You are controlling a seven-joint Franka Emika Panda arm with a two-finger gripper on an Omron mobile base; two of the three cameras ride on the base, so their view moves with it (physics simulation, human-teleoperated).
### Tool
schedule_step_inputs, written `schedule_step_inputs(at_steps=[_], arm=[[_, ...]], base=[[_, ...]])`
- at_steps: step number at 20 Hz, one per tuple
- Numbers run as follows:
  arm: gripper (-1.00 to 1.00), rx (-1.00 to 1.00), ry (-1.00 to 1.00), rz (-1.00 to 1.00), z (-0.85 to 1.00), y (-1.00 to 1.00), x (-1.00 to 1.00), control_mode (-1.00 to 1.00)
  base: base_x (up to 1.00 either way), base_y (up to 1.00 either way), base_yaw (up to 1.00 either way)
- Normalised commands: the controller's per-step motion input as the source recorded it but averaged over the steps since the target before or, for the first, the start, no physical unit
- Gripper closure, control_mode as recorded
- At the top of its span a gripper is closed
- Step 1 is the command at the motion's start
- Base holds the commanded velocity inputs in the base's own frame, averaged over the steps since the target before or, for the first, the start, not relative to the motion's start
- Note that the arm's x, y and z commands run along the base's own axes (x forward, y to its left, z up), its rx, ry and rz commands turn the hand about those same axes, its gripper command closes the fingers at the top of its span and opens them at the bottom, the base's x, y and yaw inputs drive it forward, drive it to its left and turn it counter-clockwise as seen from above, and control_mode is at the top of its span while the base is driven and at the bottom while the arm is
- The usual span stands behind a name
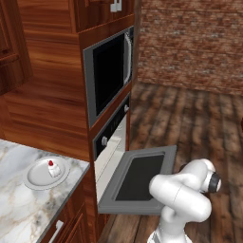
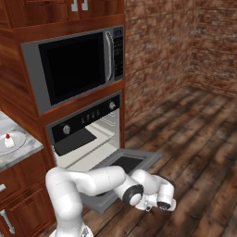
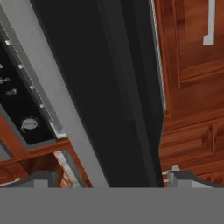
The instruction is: Take the baked cake out of the oven and place it on the plate for cooling. Then close the oven door.
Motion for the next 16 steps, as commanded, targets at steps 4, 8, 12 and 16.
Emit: schedule_step_inputs(at_steps=[4, 8, 12, 16], arm=[[-1.00, 0.11, 0.00, 0.07, -0.21, 0.20, 0.05, -1.00], [-1.00, 0.11, 0.00, 0.07, -0.18, 0.14, 0.08, -1.00], [-1.00, 0.12, 0.00, 0.06, -0.13, 0.14, 0.10, -1.00], [-1.00, 0.12, 0.00, 0.05, -0.11, 0.16, 0.11, -1.00]], base=[[0.00, 0.00, 0.00], [0.00, 0.00, 0.00], [0.00, 0.00, 0.00], [0.00, 0.00, 0.00]])
